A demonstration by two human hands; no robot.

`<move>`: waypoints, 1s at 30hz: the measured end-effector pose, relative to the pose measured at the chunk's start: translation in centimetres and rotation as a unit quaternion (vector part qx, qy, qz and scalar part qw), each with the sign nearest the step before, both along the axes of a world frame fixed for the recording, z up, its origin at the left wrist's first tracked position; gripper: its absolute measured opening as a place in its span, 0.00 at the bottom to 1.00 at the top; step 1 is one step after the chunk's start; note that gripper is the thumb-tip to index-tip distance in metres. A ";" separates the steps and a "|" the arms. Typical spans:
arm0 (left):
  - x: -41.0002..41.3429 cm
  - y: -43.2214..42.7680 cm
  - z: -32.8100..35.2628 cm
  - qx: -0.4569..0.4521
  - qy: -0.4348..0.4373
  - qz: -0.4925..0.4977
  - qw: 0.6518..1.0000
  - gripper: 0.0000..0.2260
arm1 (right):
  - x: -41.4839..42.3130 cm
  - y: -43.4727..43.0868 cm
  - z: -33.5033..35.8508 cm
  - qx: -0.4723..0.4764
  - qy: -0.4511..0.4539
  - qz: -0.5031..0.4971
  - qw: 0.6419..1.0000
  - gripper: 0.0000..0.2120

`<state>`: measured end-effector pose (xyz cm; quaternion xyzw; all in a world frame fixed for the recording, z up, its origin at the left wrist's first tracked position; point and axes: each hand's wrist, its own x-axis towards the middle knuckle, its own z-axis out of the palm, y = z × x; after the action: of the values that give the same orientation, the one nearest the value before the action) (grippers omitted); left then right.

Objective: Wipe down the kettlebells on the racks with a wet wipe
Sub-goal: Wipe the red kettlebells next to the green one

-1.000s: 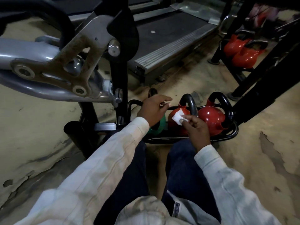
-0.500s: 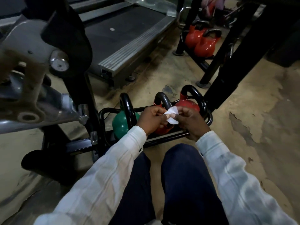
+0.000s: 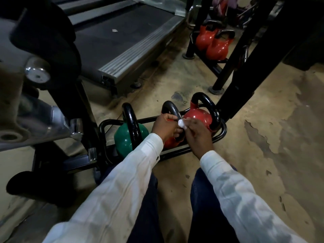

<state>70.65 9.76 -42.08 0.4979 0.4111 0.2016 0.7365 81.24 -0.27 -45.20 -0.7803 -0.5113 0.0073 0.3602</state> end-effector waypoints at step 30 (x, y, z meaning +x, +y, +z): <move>3.1 5.8 -1.4 0.393 0.174 -0.056 0.901 0.16 | -0.5 0.1 -8.1 0.128 0.047 -0.038 0.990 0.10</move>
<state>73.79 15.61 -43.46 0.7962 0.3919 0.2151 0.4077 80.71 -0.18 -53.34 -0.7453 -0.4606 -0.0351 0.4808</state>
